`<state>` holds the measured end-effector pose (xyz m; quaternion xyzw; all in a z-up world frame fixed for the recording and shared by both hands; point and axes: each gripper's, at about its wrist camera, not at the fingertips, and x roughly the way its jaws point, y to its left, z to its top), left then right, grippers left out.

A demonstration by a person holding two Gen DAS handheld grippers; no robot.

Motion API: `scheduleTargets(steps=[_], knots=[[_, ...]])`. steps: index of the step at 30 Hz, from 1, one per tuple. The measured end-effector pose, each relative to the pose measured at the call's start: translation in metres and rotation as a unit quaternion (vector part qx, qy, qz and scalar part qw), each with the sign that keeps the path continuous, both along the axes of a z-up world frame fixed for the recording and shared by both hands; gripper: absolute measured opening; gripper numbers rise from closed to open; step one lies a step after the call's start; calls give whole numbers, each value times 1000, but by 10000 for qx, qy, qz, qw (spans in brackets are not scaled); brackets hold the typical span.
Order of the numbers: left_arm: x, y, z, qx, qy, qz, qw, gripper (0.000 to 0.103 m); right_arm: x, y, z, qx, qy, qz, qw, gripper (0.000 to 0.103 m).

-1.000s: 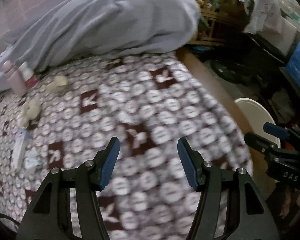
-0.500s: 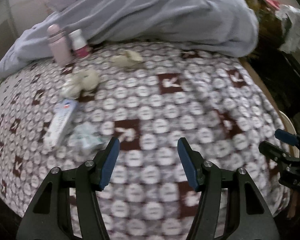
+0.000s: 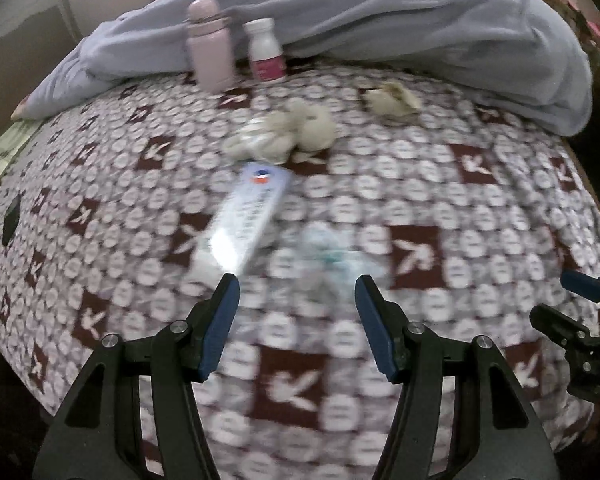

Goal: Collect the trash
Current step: 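Return both tools to the remaining items on the bedspread, then grasp the white medicine box with the left gripper while the right grasps the clear wrapper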

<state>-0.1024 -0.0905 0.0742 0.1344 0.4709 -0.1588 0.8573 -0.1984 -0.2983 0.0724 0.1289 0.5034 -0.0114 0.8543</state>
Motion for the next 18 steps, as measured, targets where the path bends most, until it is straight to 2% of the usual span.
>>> scheduleTargets(steps=[7, 10, 15, 16, 18], knots=[[30, 58, -3, -16, 130, 291, 9995, 59, 48, 56, -5, 314, -169, 697, 9969, 72], [39, 71, -7, 21, 209, 310, 9993, 59, 71, 80, -10, 442, -215, 984, 9939, 72], [47, 75, -13, -69, 382, 138, 9991, 59, 109, 108, -17, 348, -288, 1253, 9911, 72], [48, 75, -14, -99, 412, 99, 9991, 59, 116, 111, -18, 267, -299, 1277, 9910, 70], [52, 74, -15, -169, 468, 50, 9988, 59, 127, 117, -24, 173, -232, 1353, 9904, 59]])
